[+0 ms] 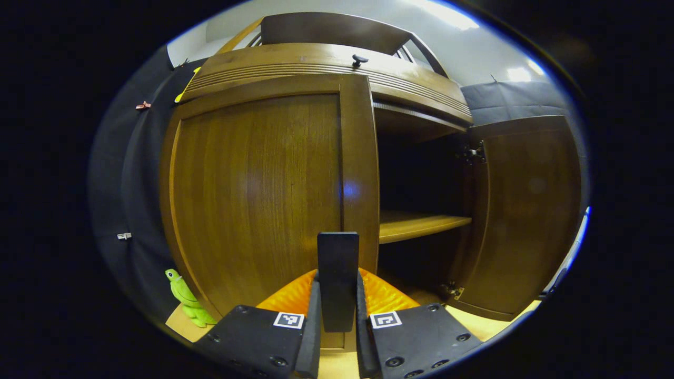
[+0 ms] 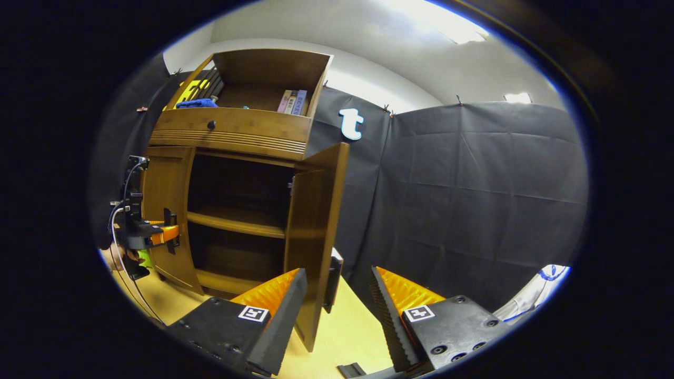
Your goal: Open the right door of the double-door shoe cabinet with the right hand, and open the left door with the left hand.
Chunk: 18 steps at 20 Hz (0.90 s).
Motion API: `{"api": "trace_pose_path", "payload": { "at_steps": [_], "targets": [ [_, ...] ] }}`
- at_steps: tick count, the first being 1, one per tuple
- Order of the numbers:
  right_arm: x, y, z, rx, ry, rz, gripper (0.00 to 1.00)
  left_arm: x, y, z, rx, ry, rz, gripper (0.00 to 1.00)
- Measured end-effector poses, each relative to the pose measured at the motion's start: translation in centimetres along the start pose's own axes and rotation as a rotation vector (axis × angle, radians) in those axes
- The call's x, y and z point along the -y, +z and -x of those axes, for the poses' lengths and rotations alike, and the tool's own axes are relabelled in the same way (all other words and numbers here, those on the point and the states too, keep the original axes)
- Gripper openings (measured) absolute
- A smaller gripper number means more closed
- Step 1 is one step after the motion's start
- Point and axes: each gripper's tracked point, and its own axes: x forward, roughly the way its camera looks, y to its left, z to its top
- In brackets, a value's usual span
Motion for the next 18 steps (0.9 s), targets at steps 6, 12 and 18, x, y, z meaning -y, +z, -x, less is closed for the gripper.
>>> {"api": "trace_pose_path", "payload": {
  "at_steps": [6, 12, 18],
  "targets": [
    [-5.7, 0.6, 0.5, 0.005, 0.094, -0.009, 0.78, -1.1, -0.5, 5.5, -0.031, -0.04, 0.006, 0.31],
    [-10.7, 0.8, 1.3, 0.001, 0.171, -0.046, 0.78, -3.2, -0.8, 10.3, -0.042, -0.079, -0.014, 0.32],
    [-13.5, 0.5, 2.0, -0.021, 0.212, -0.069, 0.78, -6.3, -1.2, 14.3, -0.042, -0.071, -0.046, 0.31]
  ]
}}
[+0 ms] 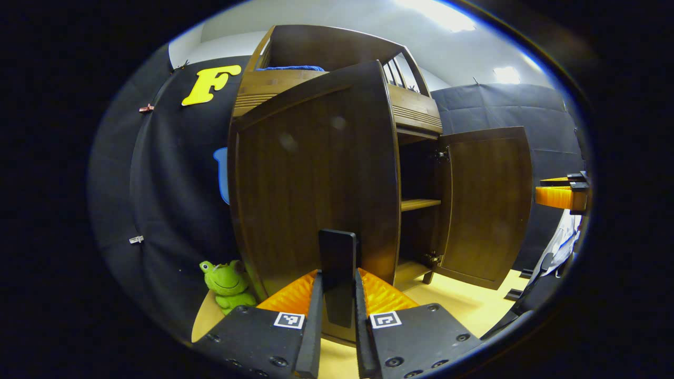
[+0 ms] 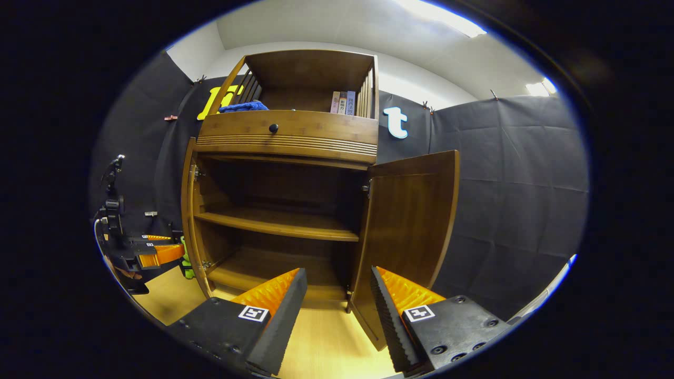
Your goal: Open the right door of the double-door shoe cabinet with the right hand, and open the left door with the left hand.
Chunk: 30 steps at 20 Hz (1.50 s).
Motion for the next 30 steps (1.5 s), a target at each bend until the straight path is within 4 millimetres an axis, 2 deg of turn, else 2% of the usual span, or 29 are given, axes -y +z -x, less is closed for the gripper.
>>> {"api": "trace_pose_path", "payload": {
  "at_steps": [4, 7, 10, 14, 15, 16, 18, 22, 25, 26, 27, 30],
  "targets": [
    [-1.8, -0.1, -0.2, -0.011, 0.033, -0.053, 0.78, -2.5, -0.5, 2.2, 0.002, 0.043, 0.001, 0.31],
    [-2.2, -0.3, -0.6, -0.024, 0.036, -0.079, 0.78, -4.5, -0.6, 3.9, 0.002, 0.098, -0.016, 0.29],
    [-2.7, -0.9, -0.9, -0.04, 0.039, -0.089, 0.78, -7.6, -1.4, 5.2, -0.024, 0.176, -0.039, 0.25],
    [-3.7, -2.0, -1.4, -0.088, 0.053, -0.082, 0.78, -12.0, -1.5, 6.4, -0.01, 0.281, -0.007, 0.2],
    [-4.0, -1.9, -1.3, -0.091, 0.059, -0.075, 0.78, -12.3, -1.4, 6.4, 0.001, 0.276, 0.011, 0.11],
    [-4.2, -1.8, -1.3, -0.089, 0.062, -0.066, 0.78, -12.5, -1.3, 6.4, 0.005, 0.277, 0.031, 0.1],
    [-4.5, -1.3, -1.2, -0.081, 0.06, -0.043, 0.78, -12.6, -1.3, 6.7, 0.01, 0.275, 0.04, 0.14],
    [-4.4, -0.6, -0.8, -0.061, 0.054, -0.025, 0.78, -12.7, -1.0, 7.2, 0.007, 0.288, 0.038, 0.14],
    [-4.4, -0.8, -0.9, -0.07, 0.058, -0.017, 0.78, -12.4, 1.3, 8.7, 0.045, 0.295, 0.051, 0.14],
    [-4.5, -0.9, -0.9, -0.072, 0.064, -0.012, 0.78, -12.2, 0.8, 9.0, -0.003, 0.299, 0.049, 0.14],
    [-4.6, -1.1, -0.9, -0.074, 0.072, -0.007, 0.78, -11.9, 1.3, 10.4, 0.005, 0.312, 0.026, 0.15],
    [-5.4, -2.1, -1.0, -0.095, 0.105, -0.008, 0.78, -10.6, 4.3, 12.3, 0.039, 0.328, -0.082, 0.15]
  ]
}}
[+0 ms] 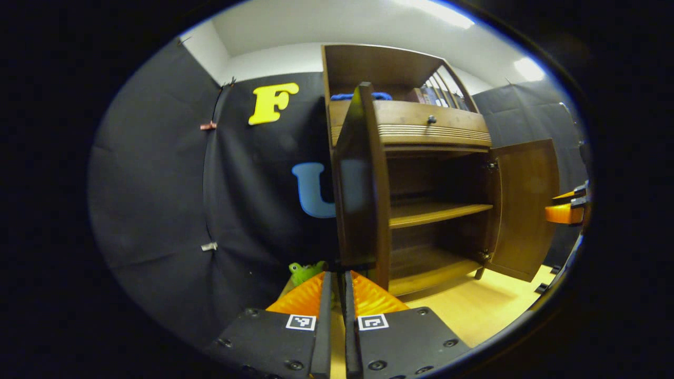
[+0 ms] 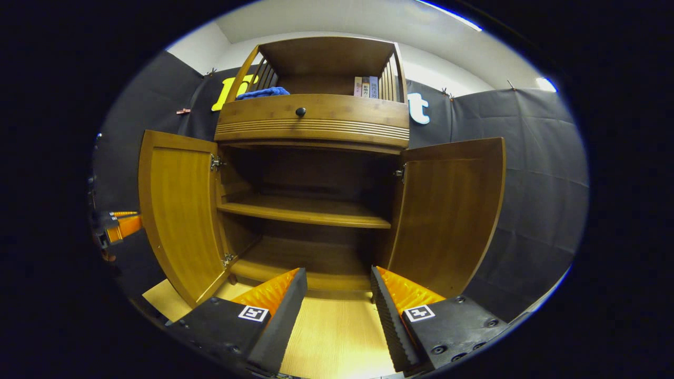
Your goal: Open the right door of the double-door shoe cabinet with the right hand, and open the left door with the left hand.
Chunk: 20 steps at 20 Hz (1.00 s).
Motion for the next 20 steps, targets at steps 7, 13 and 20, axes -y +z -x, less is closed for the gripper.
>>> {"api": "trace_pose_path", "payload": {
  "at_steps": [7, 13, 20],
  "targets": [
    [-2.6, -0.7, -1.1, -0.006, 0.096, -0.046, 0.78, 7.9, 2.7, 1.7, 0.021, -0.126, 0.026, 0.14],
    [-1.5, 0.6, -1.5, 0.033, 0.104, -0.069, 0.8, 16.7, 6.3, 0.0, 0.105, -0.301, 0.089, 0.72],
    [0.3, 1.8, -2.3, 0.07, 0.118, -0.054, 1.0, 20.8, 8.7, -1.9, 0.163, -0.33, 0.189, 0.99]
  ]
}}
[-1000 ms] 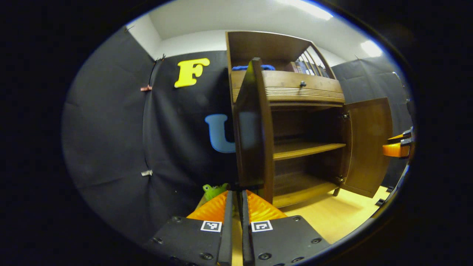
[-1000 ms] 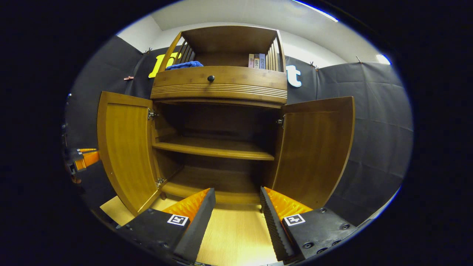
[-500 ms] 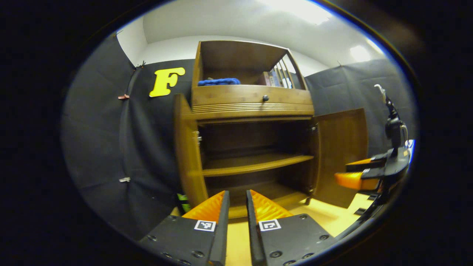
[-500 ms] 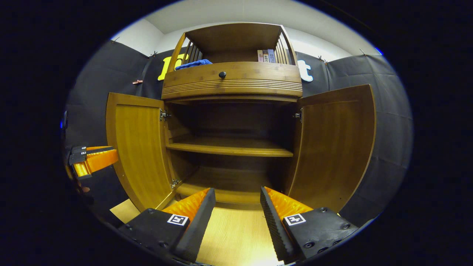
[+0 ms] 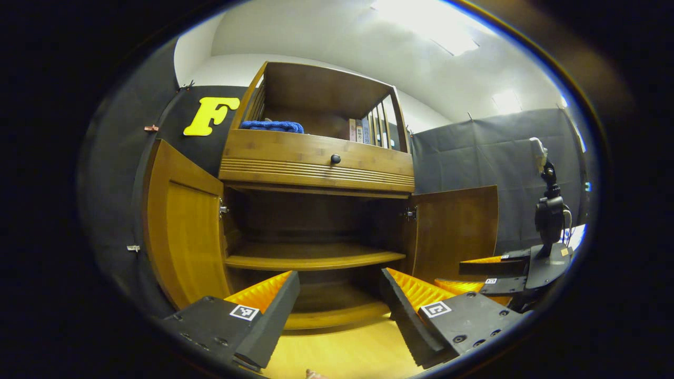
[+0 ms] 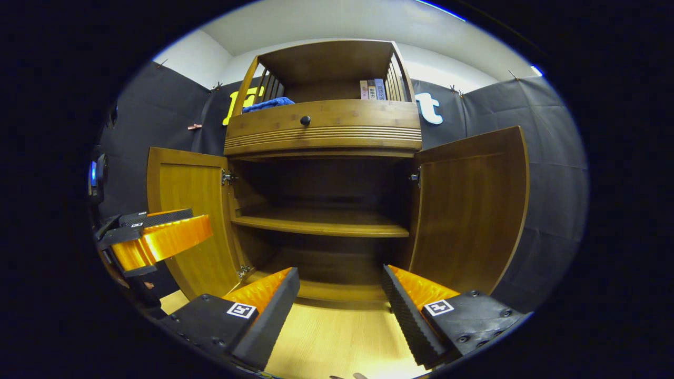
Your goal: Open the right door of the double-door shoe cabinet with the right hand, and open the left door with the left hand.
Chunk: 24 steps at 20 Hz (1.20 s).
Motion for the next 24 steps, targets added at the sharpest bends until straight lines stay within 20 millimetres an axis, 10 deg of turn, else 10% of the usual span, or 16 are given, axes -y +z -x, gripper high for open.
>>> {"api": "trace_pose_path", "payload": {
  "at_steps": [24],
  "targets": [
    [0.8, 0.4, -3.0, 0.004, 0.069, 0.009, 0.99, -0.1, -0.9, -3.4, -0.019, 0.052, 0.018, 0.97]
  ]
}}
